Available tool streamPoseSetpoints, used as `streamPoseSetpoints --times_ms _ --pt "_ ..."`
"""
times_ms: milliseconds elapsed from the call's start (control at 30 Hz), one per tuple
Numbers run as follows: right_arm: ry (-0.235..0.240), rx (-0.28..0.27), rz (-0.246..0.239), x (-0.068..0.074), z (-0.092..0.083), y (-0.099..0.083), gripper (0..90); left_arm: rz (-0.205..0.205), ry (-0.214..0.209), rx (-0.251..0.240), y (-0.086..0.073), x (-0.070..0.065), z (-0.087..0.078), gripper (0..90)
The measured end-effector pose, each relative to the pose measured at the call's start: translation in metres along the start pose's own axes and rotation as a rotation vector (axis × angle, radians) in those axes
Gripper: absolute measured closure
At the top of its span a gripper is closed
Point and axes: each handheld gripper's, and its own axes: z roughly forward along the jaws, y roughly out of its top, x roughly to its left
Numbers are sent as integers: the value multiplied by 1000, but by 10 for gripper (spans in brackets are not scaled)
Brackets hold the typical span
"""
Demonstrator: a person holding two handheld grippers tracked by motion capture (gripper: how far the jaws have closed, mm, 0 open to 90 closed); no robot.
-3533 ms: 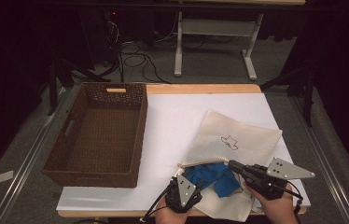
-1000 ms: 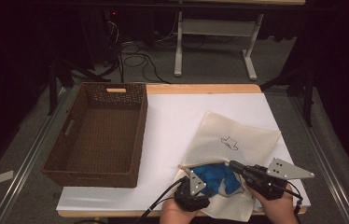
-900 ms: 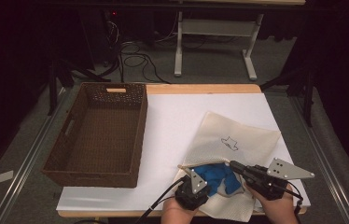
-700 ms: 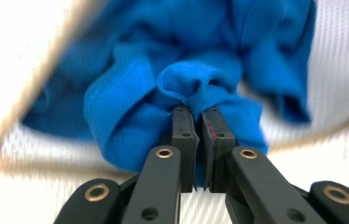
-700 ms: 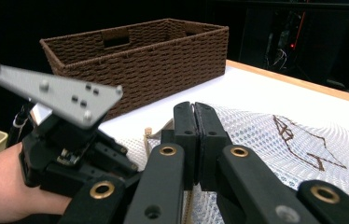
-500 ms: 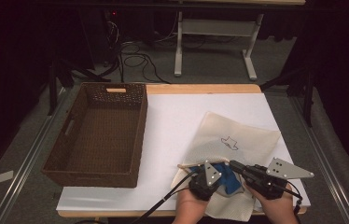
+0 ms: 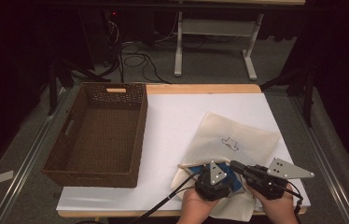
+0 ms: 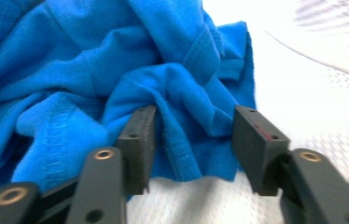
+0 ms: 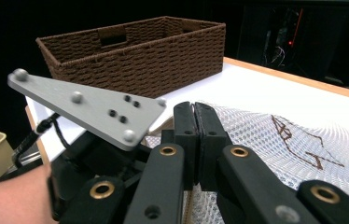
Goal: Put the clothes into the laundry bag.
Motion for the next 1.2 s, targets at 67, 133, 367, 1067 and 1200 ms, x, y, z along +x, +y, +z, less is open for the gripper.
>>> streamPoseSetpoints --times_ms 67,133,367,1067,1200 --pt "0 -2 4 0 0 0 900 16 -1 -5 -3 0 -5 442" --pt "1 -2 5 0 0 0 900 18 -6 -10 -6 0 -11 416" --pt "4 -7 1 -1 0 0 900 27 -6 -54 -17 0 -34 401" --pt "8 -1 -1 1 1 0 900 -47 99 -3 -23 17 -28 784" --pt "8 -2 -8 2 1 0 900 -47 95 0 -16 14 -20 790"
